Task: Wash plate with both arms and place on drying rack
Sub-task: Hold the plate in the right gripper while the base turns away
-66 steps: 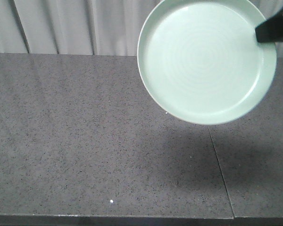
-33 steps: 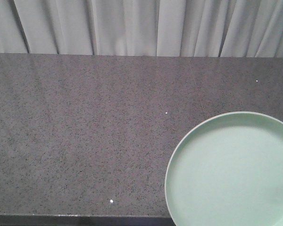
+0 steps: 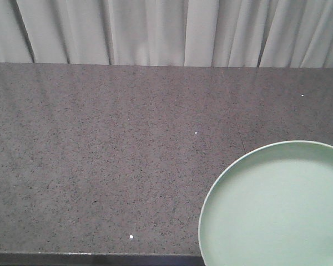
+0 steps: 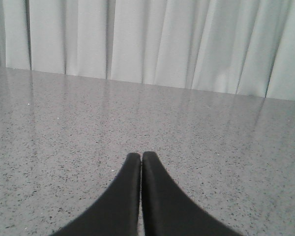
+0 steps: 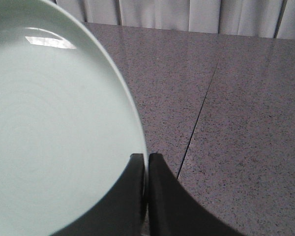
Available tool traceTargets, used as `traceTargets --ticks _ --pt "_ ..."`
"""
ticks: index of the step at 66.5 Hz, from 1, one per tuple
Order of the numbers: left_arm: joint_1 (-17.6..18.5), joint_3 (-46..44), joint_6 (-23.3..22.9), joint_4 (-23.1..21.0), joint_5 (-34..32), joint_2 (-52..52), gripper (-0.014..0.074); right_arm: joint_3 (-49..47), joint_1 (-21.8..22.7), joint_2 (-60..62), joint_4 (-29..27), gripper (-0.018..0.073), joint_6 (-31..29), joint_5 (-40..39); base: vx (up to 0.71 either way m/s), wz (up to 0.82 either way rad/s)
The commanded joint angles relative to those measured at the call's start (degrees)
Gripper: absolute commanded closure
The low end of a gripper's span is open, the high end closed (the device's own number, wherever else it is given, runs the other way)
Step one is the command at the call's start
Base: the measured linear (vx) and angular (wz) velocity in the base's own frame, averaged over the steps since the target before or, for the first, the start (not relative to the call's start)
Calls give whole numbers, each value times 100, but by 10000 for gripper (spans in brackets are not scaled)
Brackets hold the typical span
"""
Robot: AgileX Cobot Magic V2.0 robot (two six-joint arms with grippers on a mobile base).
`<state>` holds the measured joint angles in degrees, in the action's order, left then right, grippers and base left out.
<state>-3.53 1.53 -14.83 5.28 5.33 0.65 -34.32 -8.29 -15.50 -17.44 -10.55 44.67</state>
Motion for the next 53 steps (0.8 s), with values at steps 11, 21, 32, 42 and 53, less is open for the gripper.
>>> traceTargets --ticks 11,21,32,42,53 --pt "-4 85 -57 -3 -426 85 602 -156 17 -68 -65 564 -6 -467 0 0" --pt "-4 85 -57 -3 -426 85 602 -156 17 -68 -65 564 -6 -467 0 0" --pt "-4 85 -57 -3 -426 85 602 -156 17 -68 -65 564 -6 -467 0 0" --pt "-4 85 -57 -3 -426 85 602 -156 17 -68 -65 564 -6 -467 0 0" --pt "-4 85 -57 -3 -426 85 602 -156 17 -68 -65 564 -6 -467 0 0"
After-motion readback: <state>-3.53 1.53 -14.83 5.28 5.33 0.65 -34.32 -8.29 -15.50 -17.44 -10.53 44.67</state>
